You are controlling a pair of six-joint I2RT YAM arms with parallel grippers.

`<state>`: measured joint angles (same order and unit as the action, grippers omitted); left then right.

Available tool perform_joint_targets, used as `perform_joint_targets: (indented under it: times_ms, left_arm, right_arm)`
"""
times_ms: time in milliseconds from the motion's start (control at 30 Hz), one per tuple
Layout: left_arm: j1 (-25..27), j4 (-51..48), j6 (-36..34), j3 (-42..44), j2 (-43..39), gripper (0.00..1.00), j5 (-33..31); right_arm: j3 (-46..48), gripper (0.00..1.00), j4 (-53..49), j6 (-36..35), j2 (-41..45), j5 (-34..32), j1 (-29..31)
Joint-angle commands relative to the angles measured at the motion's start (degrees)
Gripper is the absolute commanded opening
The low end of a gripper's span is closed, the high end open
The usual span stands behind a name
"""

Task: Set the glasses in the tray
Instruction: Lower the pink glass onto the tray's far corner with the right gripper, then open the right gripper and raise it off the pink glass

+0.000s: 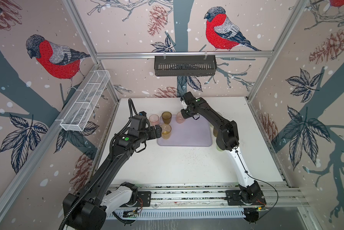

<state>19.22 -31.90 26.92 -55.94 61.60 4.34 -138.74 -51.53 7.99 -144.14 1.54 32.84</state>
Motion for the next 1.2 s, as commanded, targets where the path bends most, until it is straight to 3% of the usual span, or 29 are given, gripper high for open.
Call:
perform_joint_targets:
  times_ms: [0, 1167]
  left_arm:
    - [-0.1, 1.9, -0.7, -0.3, 0.2, 0.94, 0.0]
    - [-0.3, 1.6, -1.6, -0.9, 0.9, 0.94, -0.2]
  right_arm:
    - [-0.3, 0.14, 0.3, 0.7, -0.2, -0.1, 0.0]
    - [-2.1, 0.27, 1.6, 1.1, -0.7, 0.8, -0.3]
